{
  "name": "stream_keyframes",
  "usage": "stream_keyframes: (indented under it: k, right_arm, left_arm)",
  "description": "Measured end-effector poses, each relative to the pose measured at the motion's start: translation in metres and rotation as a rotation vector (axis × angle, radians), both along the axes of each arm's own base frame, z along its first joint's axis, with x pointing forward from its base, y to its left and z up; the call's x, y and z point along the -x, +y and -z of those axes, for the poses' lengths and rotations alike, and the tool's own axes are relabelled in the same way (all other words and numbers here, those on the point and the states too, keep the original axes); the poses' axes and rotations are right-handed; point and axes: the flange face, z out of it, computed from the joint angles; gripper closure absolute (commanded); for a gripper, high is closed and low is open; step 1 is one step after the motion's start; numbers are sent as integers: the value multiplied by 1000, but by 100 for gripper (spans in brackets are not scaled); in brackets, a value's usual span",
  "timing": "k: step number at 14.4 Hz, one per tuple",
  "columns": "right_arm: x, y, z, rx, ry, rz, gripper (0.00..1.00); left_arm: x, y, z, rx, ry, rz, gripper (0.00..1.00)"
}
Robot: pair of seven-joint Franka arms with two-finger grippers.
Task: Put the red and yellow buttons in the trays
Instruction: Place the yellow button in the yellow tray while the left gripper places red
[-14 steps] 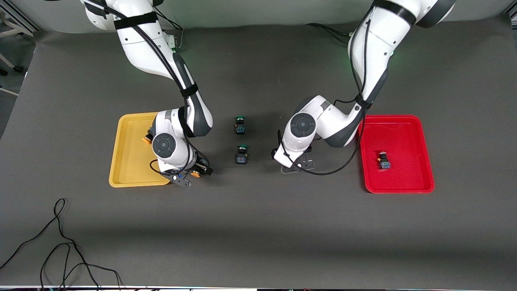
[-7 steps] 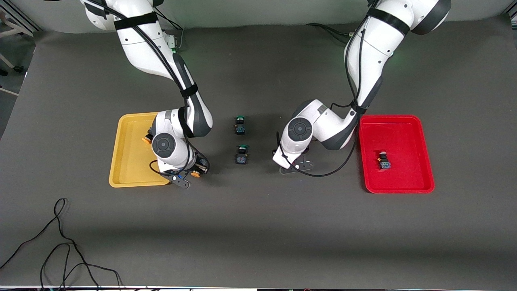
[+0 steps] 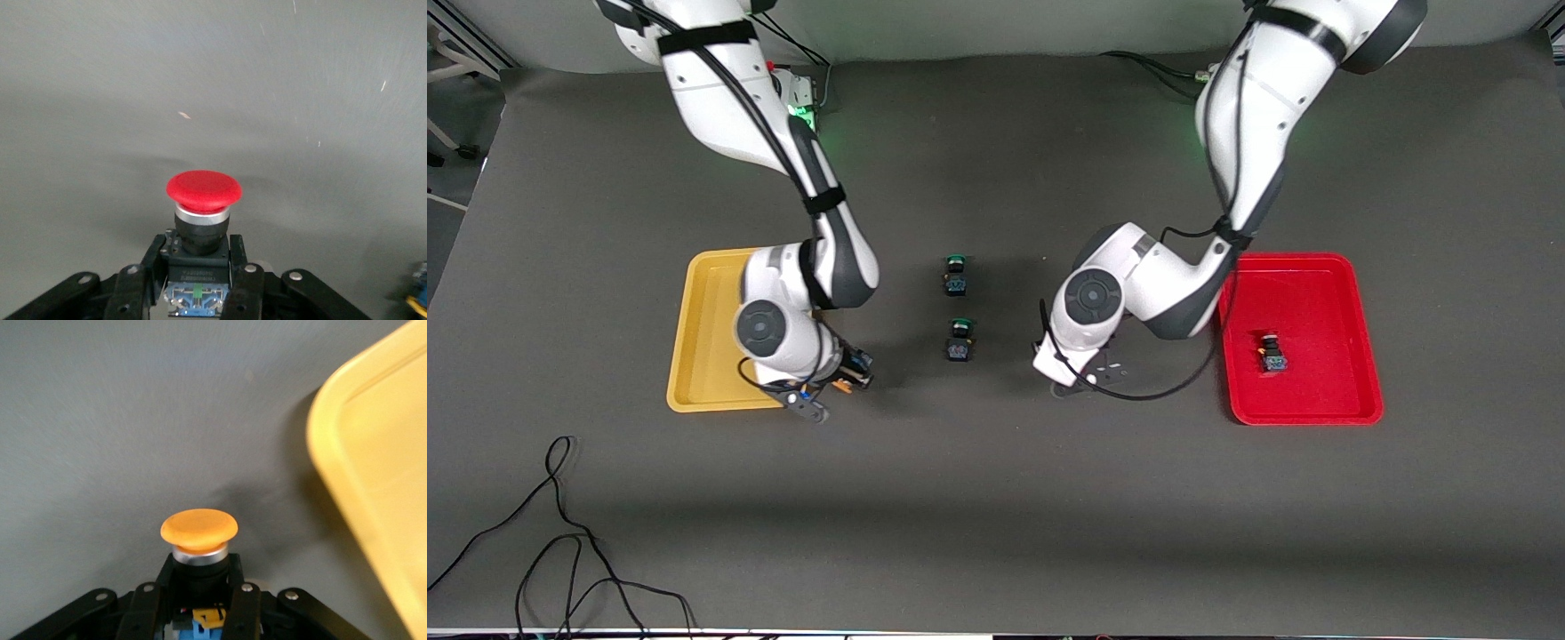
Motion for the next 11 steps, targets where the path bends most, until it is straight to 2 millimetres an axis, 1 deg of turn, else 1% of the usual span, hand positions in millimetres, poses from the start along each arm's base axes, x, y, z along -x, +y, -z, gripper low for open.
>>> stream_keyframes:
  k: [1,2,3,4,5,6,7,8,9,10,11]
  right_arm:
    - [-6,-13,-23,-15,4,8,100]
    - [-11,-32,-47,-30,8,3,100]
    - [-14,-53,-71,-47,12,-2,100]
    - [-16,-75,-92,-63,15,-3,100]
    - [-17,-95,-110,-76,12,-4,100]
    - [-16,-112,-125,-84,8,-8,100]
    - [-16,-126,-136,-83,5,-13,100]
    - [-14,-137,-141,-81,7,-17,100]
    - [-12,-146,-140,-79,13,-22,100]
    - [-9,-153,-134,-76,23,-26,100]
    - [-4,-160,-124,-73,38,-25,100]
  left_arm:
    - [-12,9,-33,6,12,-21,93]
    - [-21,22,-69,27,26,-25,93]
    - [-27,42,-105,48,43,-16,93]
    - [-32,68,-135,60,60,-2,93]
    - [-36,102,-159,62,80,14,93]
    - [-40,141,-176,59,101,36,93]
    - [-44,185,-185,58,119,60,93]
    - [-45,231,-187,62,129,84,93]
    - [-42,279,-181,65,139,113,93]
    - [-38,324,-171,64,144,145,93]
    - [-32,360,-157,58,143,174,92]
